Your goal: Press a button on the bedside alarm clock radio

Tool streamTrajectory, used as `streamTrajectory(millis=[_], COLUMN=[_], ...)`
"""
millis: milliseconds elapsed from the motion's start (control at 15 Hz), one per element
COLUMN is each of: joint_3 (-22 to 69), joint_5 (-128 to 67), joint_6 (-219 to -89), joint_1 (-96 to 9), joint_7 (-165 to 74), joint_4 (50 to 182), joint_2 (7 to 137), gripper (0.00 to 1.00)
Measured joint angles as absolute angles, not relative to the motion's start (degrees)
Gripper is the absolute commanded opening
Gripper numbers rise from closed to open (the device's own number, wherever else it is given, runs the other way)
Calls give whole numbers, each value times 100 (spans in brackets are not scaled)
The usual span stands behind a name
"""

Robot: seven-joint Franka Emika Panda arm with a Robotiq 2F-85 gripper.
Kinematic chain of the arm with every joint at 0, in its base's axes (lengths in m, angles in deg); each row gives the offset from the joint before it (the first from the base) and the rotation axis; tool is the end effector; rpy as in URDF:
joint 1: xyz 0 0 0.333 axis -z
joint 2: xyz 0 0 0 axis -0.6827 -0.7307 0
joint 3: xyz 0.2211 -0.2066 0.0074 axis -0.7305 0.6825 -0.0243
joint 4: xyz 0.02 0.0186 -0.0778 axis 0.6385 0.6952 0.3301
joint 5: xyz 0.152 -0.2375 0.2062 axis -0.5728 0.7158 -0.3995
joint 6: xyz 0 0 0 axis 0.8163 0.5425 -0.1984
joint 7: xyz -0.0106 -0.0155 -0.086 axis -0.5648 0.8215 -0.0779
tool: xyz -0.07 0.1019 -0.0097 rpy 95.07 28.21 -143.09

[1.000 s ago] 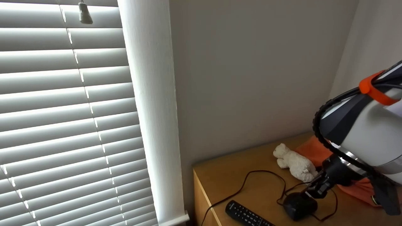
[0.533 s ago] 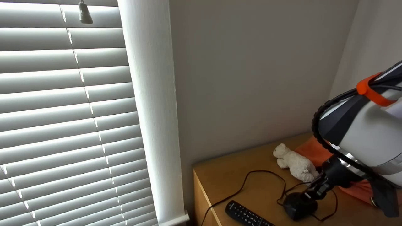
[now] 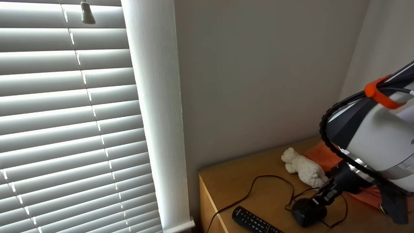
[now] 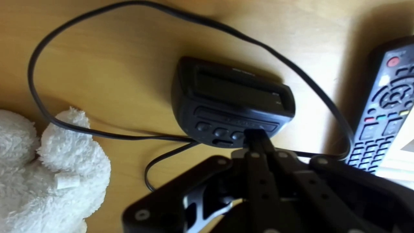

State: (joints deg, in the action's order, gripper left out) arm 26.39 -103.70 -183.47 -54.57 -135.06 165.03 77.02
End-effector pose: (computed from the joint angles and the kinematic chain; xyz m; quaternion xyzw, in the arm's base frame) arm 0.4519 -0.0141 0.2296 -0.9561 -0.1959 -0.1944 0.0984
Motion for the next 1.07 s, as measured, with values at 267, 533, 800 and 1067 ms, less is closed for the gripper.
streamTrajectory(millis=[267, 533, 800, 1067], joint_3=[2638, 2638, 2635, 2630], joint_5=[-10437, -10542, -10698, -10890], joint_6=[-18341, -18338, -18333, -18322], joint_1=[-5457, -5452, -5432, -5412], joint_7=[-13508, -13554, -13633, -13765], joint_4=[16481, 16445, 16405, 16323], joint_2=[7663, 7626, 7612, 7560], gripper=[0, 0, 0, 0])
